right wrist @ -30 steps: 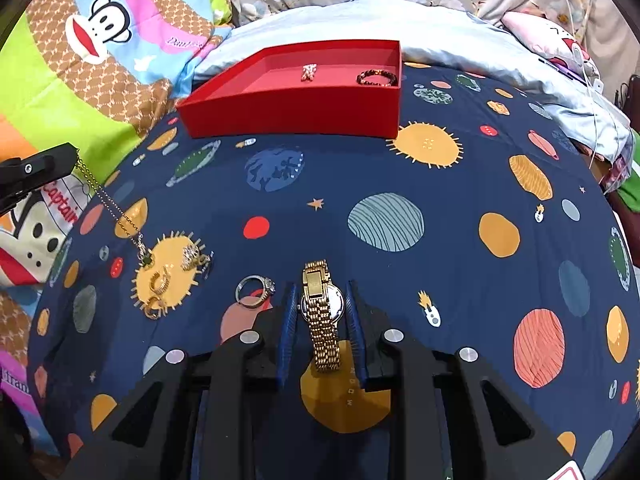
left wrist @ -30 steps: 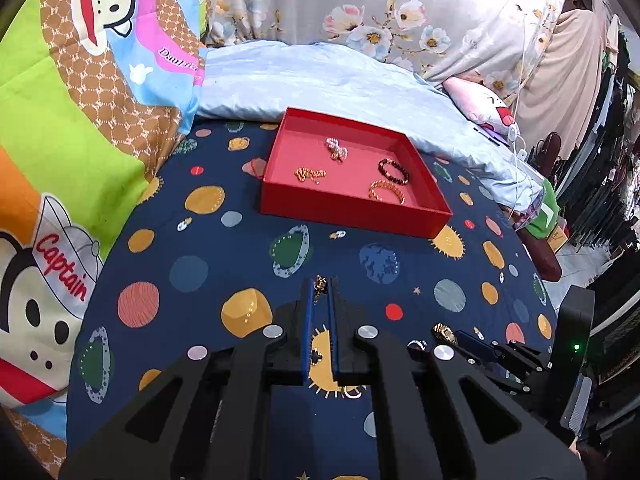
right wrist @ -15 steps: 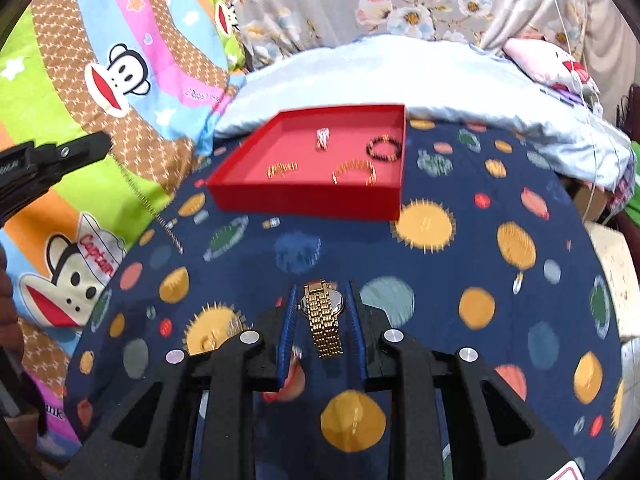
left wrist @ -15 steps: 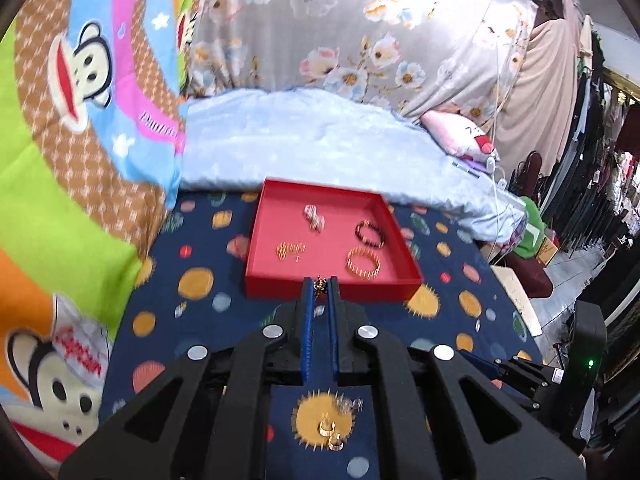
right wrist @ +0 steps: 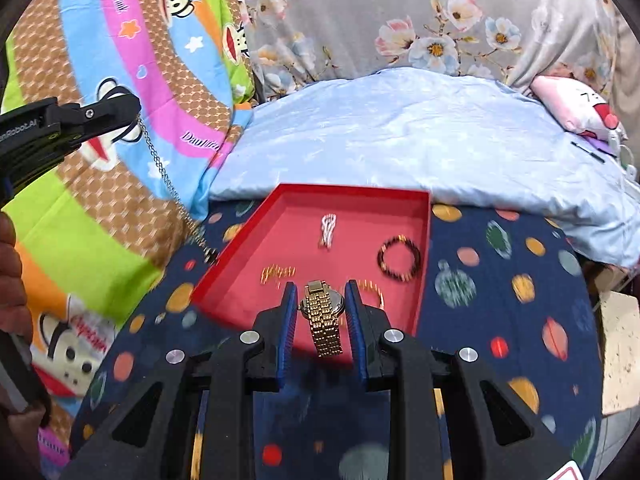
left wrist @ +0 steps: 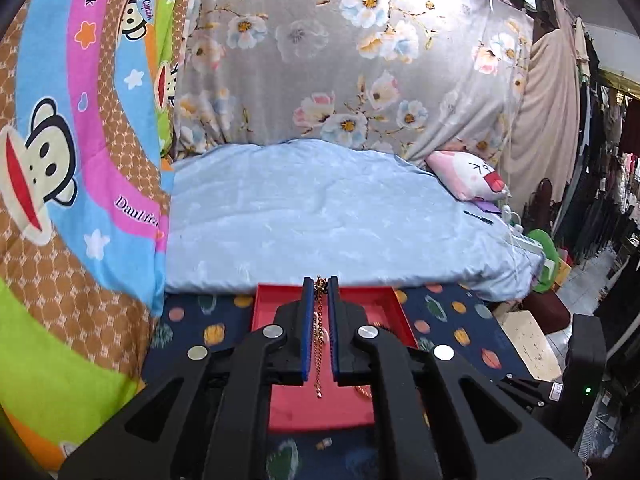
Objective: Organize jewelry
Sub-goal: 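Lower the watch and necklace into the red tray and open both tools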
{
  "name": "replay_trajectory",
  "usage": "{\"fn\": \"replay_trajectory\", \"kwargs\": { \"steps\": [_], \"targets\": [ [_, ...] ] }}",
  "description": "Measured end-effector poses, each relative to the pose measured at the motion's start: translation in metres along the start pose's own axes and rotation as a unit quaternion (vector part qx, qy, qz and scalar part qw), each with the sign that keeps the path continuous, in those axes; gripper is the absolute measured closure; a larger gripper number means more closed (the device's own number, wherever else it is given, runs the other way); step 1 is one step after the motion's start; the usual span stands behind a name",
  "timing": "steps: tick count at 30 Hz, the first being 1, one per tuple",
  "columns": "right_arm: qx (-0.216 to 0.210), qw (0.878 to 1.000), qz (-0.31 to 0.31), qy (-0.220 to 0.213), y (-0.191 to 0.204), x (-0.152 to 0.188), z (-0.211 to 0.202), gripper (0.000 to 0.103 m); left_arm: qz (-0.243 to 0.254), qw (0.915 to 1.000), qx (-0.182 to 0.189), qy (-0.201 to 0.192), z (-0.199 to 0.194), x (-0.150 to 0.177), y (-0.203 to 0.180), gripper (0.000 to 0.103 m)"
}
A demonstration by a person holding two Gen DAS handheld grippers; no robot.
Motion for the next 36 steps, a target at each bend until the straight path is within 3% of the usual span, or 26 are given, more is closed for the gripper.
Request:
{"fn": "replay_trajectory", "kwargs": {
  "steps": [10,18,20,23,30,34,36],
  "targets": [
    [-0.003,0.999,0.008,0.038,-0.016,-0.027,0.087,0.08,-0.011,0.9977,-0.037,0.056,0.115,0.006,0.025,0.097],
    [-0.005,0.998,0.007,0.064,-0.02,-0.026,0.129,0.08,-0.018,0.9949,-0.059,0.079,0.153,0.021,0.041,0.096],
    [-0.001,0.998,0.006,0.056,-0.021,-0.03,0.131,0.08,-0.023,0.9946,-0.069,0.074,0.155,0.021,0.045,0.094],
    [0.007,0.999,0.004,0.038,-0.021,-0.038,0.124,0.077,-0.022,0.994,-0.079,0.072,0.152,0.023,0.049,0.071],
    [0.005,1.0,0.014,0.007,-0.018,-0.039,0.079,0.07,-0.004,0.9934,-0.09,0.07,0.119,0.033,0.046,0.068],
    [0.002,1.0,0.018,0.001,-0.012,-0.02,0.043,0.069,-0.002,0.9932,-0.084,0.081,0.086,0.051,0.041,0.067],
    [0.009,1.0,0.014,0.0,-0.01,-0.006,0.024,0.069,0.008,0.9931,-0.083,0.082,0.063,0.064,0.039,0.061]
  ]
}}
Point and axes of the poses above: each gripper's, at about its wrist camera, not at the fingertips, and z roughly the way its jaws point, y to its left, x to its underside, the point moved 10 cm from there along z, roughly the way its jaws point, and after that the axes turned 4 degrees about -z, right-handed, at the moved point
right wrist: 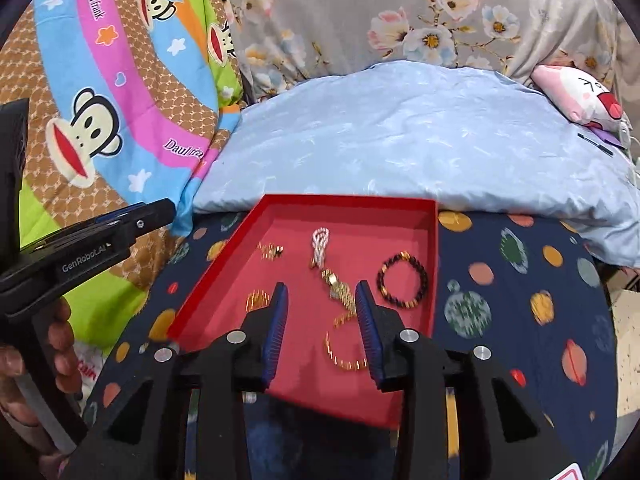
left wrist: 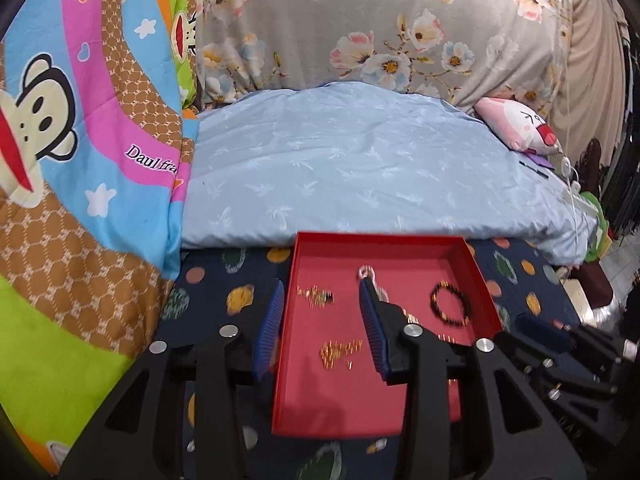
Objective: Organize jewelry
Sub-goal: 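Lower the watch and necklace into the red tray and open both tools, then move both tools back from the tray to the remaining jewelry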
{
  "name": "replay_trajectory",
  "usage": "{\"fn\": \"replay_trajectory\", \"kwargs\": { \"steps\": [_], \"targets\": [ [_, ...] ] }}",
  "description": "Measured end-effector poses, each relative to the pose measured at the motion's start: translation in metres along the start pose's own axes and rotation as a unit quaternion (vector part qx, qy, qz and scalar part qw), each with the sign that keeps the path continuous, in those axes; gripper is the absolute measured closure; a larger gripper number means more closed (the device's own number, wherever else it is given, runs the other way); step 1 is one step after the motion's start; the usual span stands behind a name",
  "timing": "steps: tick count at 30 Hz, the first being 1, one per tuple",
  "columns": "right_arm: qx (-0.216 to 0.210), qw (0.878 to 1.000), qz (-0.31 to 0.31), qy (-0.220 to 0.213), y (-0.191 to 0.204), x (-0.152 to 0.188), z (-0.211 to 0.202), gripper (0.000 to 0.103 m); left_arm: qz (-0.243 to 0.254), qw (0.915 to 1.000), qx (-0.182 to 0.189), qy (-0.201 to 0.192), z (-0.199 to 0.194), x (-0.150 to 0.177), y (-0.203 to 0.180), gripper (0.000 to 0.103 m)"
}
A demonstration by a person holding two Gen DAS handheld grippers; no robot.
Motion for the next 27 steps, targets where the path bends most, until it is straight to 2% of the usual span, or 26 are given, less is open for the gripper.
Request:
{"fn": "replay_trajectory", "kwargs": {
  "steps": [3,7,13,21,27],
  "targets": [
    [0.018,1.0,-0.006,-0.003,0.001,0.023,-0.027,0.068,0.002,1.0,0.0,0.003,-0.023,0.024,0.004,0.059],
    [0.019,1.0,0.0,0.004,0.006,0.059,-0.058,0.066,-0.011,0.9997,0.01,0.021,-0.047,0.062,0.013,0.057],
    [0.033,0.999,-0.007,0.027,0.019,0.118,-0.087,0.066,-0.022,0.9988,-0.002,0.044,-0.076,0.123,0.031,0.054],
    [0.019,0.997,-0.009,0.078,0.046,0.191,-0.076,0.066,-0.037,0.9963,-0.008,0.077,-0.093,0.189,0.036,0.051],
    [0.023,0.995,-0.024,0.094,0.06,0.208,-0.058,0.066,-0.031,0.9951,-0.016,0.092,-0.096,0.216,0.037,0.051]
  ]
}}
Point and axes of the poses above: each gripper's, at about its wrist camera, not at the fingertips, and z roughly the way its jaws point, y to its left, x to its underside, the point moved 10 cm from there along z, roughly the way its jaws point, and after that the axes turned 4 degrees about -z, right-handed, at the moved point
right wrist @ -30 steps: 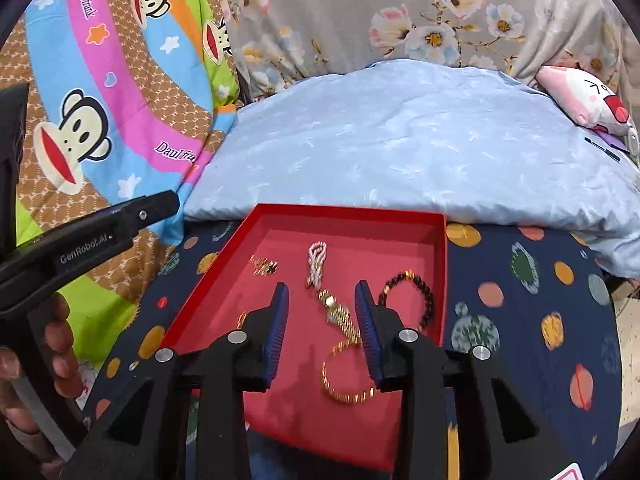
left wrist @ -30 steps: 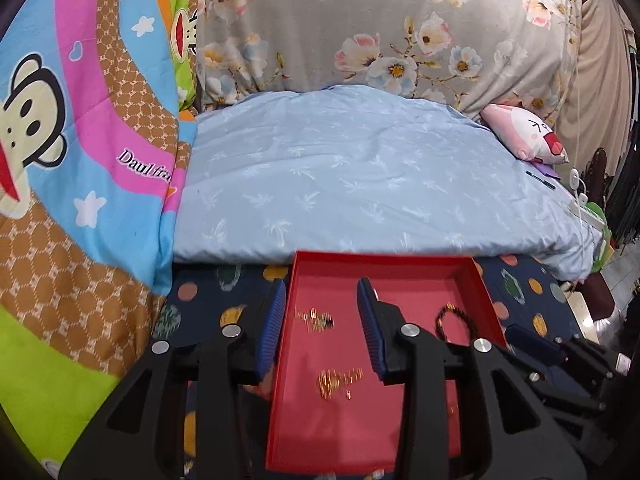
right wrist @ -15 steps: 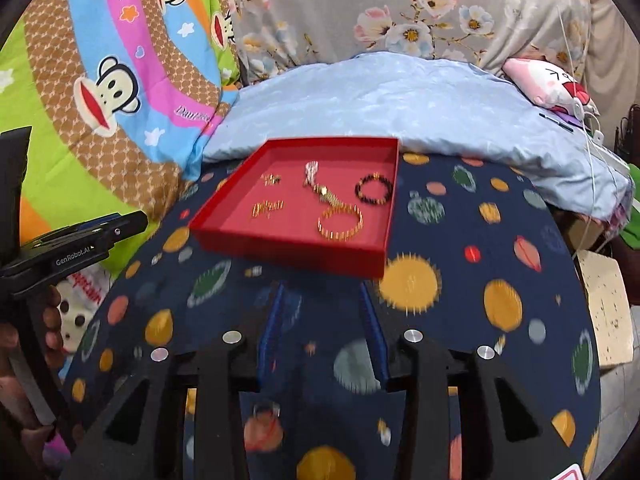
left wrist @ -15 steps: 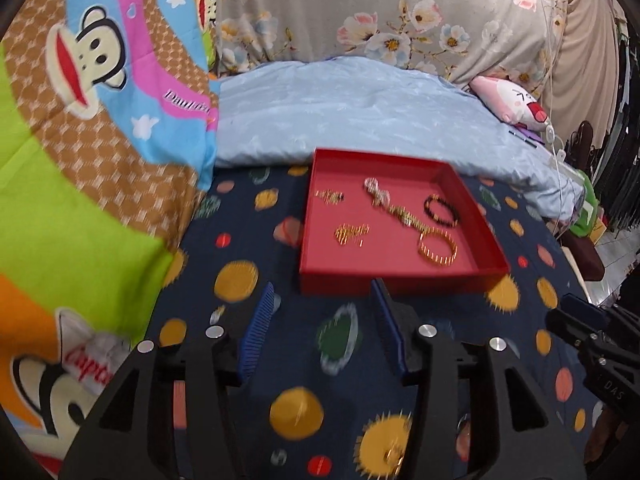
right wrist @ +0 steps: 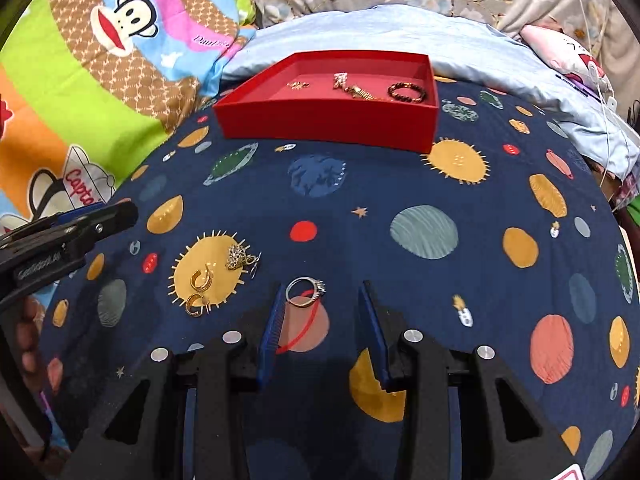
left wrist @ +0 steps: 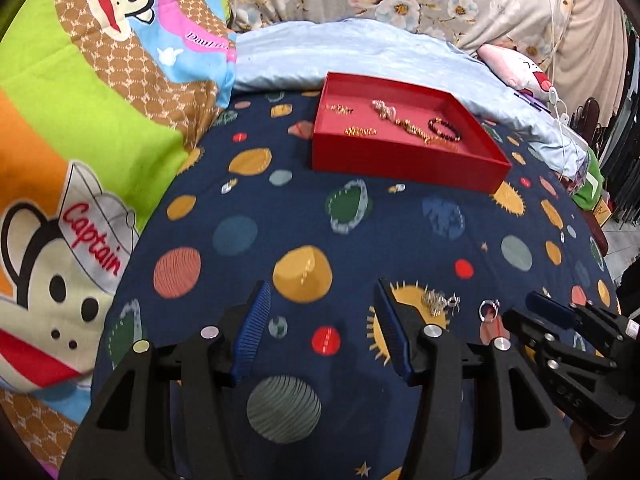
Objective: Organize jewelry
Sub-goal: 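Move both tools back from the tray to the remaining jewelry, then grasp the diamond ring with the right tool while the left tool grasps a small charm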
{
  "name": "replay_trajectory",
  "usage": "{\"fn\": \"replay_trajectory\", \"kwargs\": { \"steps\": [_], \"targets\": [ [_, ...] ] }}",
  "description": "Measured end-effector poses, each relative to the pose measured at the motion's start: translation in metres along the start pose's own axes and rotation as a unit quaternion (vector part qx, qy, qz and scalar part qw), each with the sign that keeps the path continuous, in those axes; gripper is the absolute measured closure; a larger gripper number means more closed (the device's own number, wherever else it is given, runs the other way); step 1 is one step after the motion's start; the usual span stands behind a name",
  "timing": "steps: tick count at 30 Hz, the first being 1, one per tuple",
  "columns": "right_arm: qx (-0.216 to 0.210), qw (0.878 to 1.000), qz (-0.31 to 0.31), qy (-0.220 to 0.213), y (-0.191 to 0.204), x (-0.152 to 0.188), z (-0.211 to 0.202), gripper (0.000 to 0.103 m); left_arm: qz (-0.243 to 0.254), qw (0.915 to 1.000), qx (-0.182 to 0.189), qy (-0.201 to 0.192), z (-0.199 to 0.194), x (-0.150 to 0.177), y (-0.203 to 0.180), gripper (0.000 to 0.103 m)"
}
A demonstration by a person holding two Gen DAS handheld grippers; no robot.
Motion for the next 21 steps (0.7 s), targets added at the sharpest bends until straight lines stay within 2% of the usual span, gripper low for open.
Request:
{"fn": "replay_trajectory", "kwargs": {
  "steps": [11,14,18,21],
  "targets": [
    [0.02,0.999,-0.025,0.009,0.013,-0.001,0.022,0.065,-0.003,0.9999,0.003,0.016,0.007,0.015,0.001,0.051],
    [0.03,0.999,-0.036,0.008,0.012,-0.001,0.022,0.069,-0.002,0.9998,0.006,0.02,0.008,0.017,-0.002,0.051],
    [0.028,0.999,-0.034,0.006,0.01,0.0,0.021,0.08,0.0,0.9997,0.011,0.023,0.009,0.02,-0.007,0.051],
    [0.024,0.999,-0.03,0.005,0.009,0.001,0.02,0.08,0.005,0.9996,0.015,0.024,0.009,0.02,-0.012,0.051]
  ]
}}
Point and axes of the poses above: each gripper's, at about its wrist camera, not at the fingertips, and z roughly the way its jaws point, y to its left, x to its underside, the point moved 10 cm from there along z, roughly the way its jaws point, and after that the axes turned 4 degrees about -z, right-handed, at the moved point
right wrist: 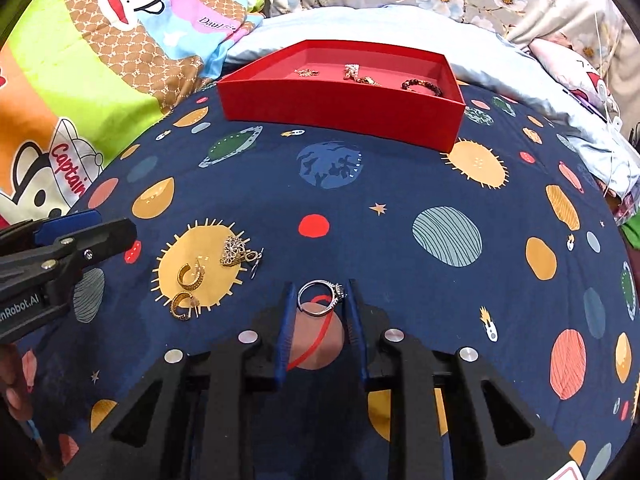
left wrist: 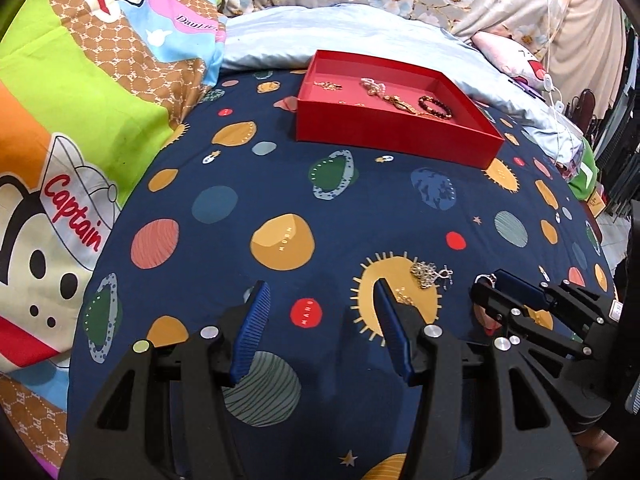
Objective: Organize jewelry
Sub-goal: 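Grasp the diamond ring with the right tool while the left tool grasps a small charm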
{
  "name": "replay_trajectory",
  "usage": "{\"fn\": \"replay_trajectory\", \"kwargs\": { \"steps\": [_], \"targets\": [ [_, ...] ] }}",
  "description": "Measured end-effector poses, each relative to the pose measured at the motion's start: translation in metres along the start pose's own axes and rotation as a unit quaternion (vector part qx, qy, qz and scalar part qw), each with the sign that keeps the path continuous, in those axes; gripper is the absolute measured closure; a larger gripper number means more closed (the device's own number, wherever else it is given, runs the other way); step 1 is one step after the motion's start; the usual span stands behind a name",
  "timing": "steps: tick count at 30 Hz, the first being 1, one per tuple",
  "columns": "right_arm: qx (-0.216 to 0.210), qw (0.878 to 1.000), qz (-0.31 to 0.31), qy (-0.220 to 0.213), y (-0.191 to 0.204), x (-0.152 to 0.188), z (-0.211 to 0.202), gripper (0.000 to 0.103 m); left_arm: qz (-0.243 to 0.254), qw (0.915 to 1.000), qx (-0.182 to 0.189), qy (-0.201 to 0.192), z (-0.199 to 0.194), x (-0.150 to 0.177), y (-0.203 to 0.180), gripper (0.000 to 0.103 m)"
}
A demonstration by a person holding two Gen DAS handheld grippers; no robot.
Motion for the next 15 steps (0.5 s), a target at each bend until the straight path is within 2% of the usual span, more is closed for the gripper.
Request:
{"fn": "replay_trajectory", "kwargs": {
  "steps": [10,15],
  "targets": [
    [-0.005,0.999,0.038,-0.005,-0.019,0.005,-0.015,0.08,0.016,0.9995,0.025,0.012,0.009,0.004,-0.028,0.051],
    [0.001,0.998,0.054,-0.01,-0.035,0.006,-0.028,0.08,0.023,0.9982,0.051,0.022,0.015,0.006,-0.05,0.051]
  ]
}}
Point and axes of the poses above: each gripper's, at about its wrist camera, not at the fingertips, and z roughly the way its jaws point, y to its left, x to its underside, the point moved 10 cm from there along z, roughly the way its jaws point, and after that the axes turned 4 degrees about -z, right-handed, at the moved point
